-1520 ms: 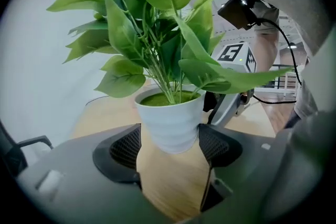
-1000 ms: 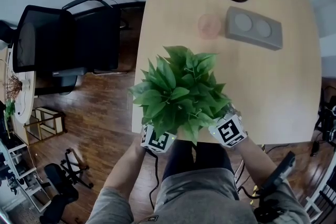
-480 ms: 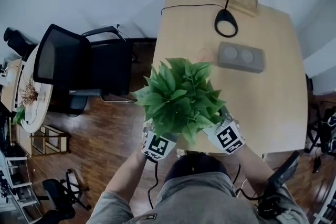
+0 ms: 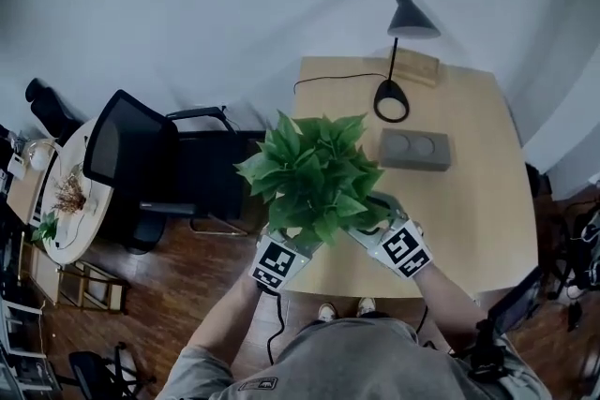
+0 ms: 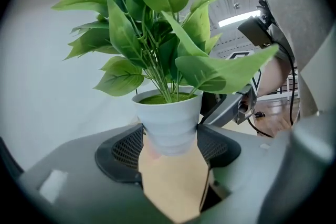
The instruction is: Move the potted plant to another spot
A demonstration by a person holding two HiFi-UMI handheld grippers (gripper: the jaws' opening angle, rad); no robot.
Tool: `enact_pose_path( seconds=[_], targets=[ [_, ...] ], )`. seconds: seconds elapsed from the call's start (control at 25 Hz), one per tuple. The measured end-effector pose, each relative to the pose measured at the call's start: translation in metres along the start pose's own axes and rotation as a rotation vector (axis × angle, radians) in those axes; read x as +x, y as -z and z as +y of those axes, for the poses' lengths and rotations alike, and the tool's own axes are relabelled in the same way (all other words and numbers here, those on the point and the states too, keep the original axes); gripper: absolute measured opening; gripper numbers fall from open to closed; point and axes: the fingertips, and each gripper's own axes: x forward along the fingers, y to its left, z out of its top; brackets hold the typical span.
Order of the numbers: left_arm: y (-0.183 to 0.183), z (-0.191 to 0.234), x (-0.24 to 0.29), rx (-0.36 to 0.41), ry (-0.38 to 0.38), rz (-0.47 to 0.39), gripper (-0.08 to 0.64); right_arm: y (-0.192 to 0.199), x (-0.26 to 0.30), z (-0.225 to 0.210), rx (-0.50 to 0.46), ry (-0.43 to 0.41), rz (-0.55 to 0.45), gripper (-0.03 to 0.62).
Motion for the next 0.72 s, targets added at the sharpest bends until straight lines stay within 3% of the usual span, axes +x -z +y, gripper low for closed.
enact_pose_path(
  seconds=[0.32, 0.72],
  targets=[
    [-0.008, 0.003, 0.003, 0.024, 0.03, -0.017, 0.316, -0.007, -0.003, -0.005, 0.0, 0.051, 0.008, 0.282],
    [0.0, 0.0, 0.012, 0.029, 0.154, -0.033, 0.314, 0.005, -0.005, -0.006, 0.057, 0.161, 0.056, 0.282]
  ],
)
